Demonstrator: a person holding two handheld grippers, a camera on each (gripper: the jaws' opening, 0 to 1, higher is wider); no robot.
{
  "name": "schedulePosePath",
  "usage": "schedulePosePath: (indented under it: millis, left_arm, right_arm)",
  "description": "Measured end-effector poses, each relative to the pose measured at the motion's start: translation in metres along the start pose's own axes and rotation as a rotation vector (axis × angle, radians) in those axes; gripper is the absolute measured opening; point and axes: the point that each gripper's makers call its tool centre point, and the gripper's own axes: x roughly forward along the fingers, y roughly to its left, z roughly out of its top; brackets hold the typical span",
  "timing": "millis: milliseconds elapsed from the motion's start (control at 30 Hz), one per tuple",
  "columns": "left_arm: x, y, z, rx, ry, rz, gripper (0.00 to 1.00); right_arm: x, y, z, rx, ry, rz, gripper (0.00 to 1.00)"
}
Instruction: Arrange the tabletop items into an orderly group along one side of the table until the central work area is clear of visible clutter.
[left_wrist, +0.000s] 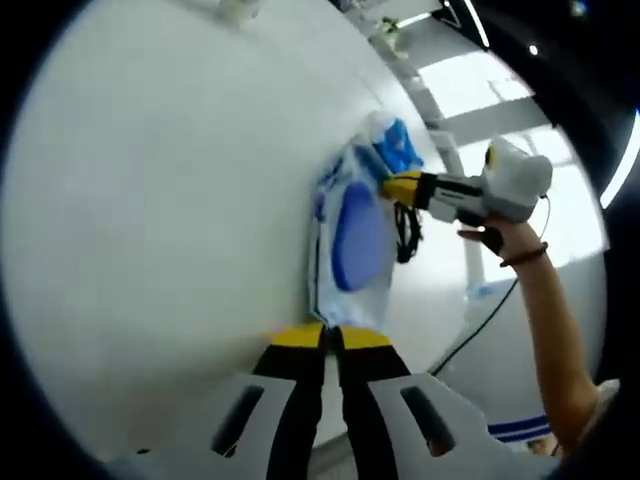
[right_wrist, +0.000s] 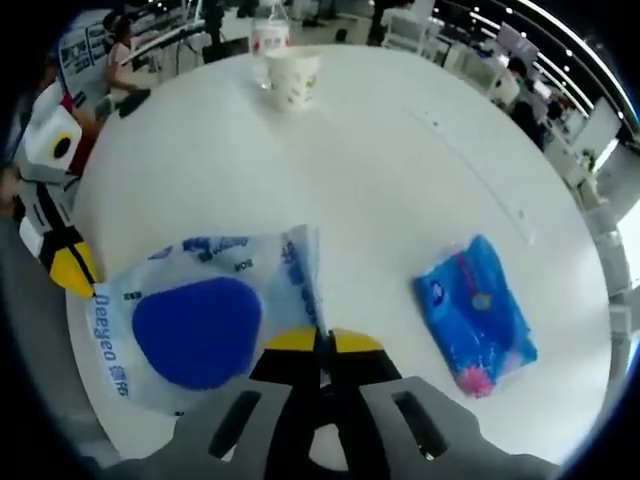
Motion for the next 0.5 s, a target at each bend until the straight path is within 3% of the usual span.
schedulePosePath:
  millis: [500]
  left_arm:
    - [-0.027,0.003,0.023,-0.010,-0.002,-0.005,0.00]
  right_arm:
    - [-0.015,0.012,0.000,0.020,0.015,0.017,0.01]
